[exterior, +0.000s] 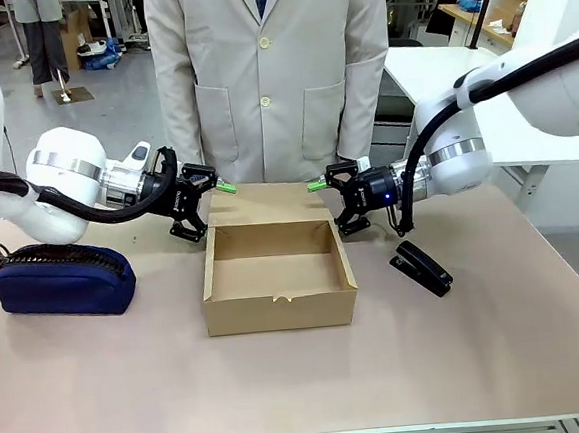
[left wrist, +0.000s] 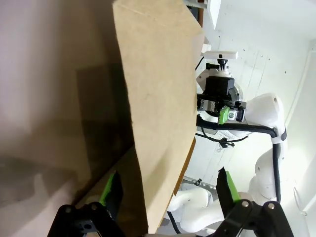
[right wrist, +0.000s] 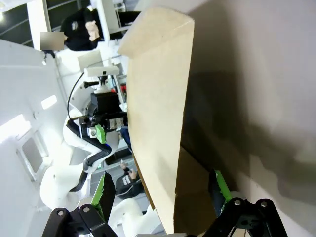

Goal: Pack the item into the box.
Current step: Close the Mailer Box.

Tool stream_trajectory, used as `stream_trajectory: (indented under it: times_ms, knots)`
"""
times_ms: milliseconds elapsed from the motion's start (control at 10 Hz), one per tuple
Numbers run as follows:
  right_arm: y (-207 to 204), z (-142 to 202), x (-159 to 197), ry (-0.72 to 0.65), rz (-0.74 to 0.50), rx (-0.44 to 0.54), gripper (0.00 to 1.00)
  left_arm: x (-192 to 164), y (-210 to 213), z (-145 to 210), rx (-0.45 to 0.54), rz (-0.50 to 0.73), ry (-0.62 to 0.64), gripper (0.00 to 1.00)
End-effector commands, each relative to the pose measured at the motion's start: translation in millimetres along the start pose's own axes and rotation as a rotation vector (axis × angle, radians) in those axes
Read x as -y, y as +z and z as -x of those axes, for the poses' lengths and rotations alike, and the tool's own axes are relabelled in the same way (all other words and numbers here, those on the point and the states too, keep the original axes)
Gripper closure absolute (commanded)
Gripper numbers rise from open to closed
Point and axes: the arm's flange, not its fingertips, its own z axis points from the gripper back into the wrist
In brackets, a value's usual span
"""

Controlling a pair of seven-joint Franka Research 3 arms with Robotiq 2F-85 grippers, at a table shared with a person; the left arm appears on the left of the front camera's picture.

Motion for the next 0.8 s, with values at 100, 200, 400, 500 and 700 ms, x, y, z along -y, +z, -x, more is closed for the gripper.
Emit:
stream_trajectory:
  times_ms: [100, 200, 400, 500, 700]
  knots:
    - [-3.0, -0.8, 1.1, 0.035, -0.053, -0.026, 0.2, 0.2, -0.4, 2.1, -0.024, 0.029, -0.025, 0.2]
    - [-3.1, -0.8, 1.5, 0.036, -0.054, -0.028, 0.39, 0.2, -1.1, 2.4, -0.026, 0.031, -0.033, 0.4]
    - [-3.1, 0.1, 1.6, 0.074, -0.063, -0.026, 0.59, 0.7, 0.1, 3.0, -0.028, 0.036, -0.042, 0.6]
    - [-2.2, 1.6, 1.2, 0.075, -0.065, -0.033, 0.59, 0.9, 0.2, 2.7, -0.027, 0.04, -0.047, 0.6]
    - [-2.1, 3.0, 1.4, 0.093, -0.069, -0.035, 0.59, 0.8, 0.2, 2.2, -0.032, 0.034, -0.043, 0.6]
